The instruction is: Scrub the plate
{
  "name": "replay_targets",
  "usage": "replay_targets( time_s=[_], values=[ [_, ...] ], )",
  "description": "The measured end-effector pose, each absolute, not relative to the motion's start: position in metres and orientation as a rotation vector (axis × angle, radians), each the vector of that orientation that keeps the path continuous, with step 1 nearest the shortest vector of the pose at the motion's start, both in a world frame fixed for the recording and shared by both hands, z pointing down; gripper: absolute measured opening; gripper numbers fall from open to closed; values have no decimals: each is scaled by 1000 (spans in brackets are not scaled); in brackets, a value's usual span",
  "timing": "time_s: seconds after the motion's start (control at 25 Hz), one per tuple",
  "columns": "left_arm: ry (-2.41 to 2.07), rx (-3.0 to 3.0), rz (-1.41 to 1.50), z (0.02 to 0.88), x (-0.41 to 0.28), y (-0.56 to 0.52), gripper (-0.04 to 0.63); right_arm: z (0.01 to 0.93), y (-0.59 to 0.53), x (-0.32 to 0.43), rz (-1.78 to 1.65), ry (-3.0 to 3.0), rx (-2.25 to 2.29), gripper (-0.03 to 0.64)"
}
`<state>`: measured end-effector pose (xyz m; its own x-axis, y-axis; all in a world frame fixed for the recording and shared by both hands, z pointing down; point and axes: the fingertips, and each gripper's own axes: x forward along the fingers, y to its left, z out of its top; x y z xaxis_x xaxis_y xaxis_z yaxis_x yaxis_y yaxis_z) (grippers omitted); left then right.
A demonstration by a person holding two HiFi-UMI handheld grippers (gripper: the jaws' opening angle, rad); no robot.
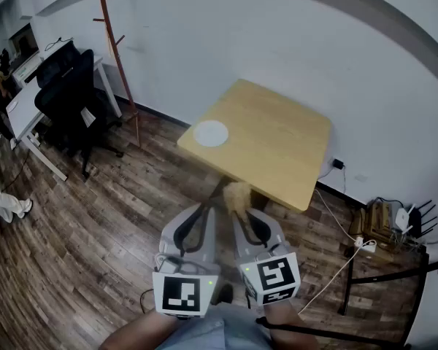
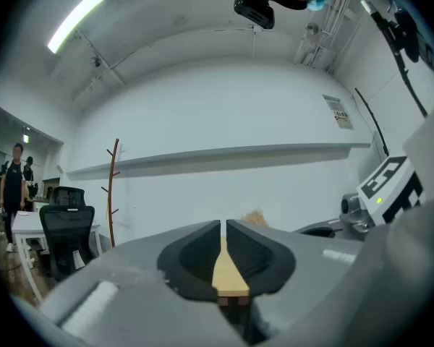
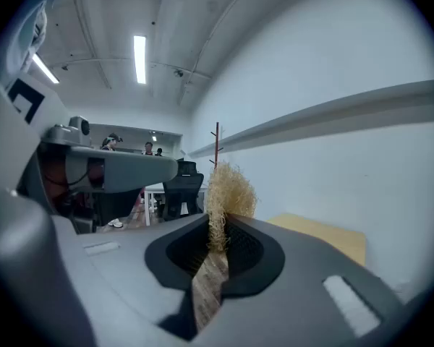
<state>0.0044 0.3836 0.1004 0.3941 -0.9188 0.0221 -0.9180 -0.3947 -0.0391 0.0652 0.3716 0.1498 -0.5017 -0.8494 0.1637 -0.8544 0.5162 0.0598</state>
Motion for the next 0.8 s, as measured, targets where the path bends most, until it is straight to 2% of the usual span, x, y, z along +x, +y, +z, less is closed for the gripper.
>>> replay_targets(
  time_s=[0.8],
  values=[
    [1783, -2567, -105, 113, 31, 382, 48, 161, 364, 95, 101, -2635, 1422, 41]
  ],
)
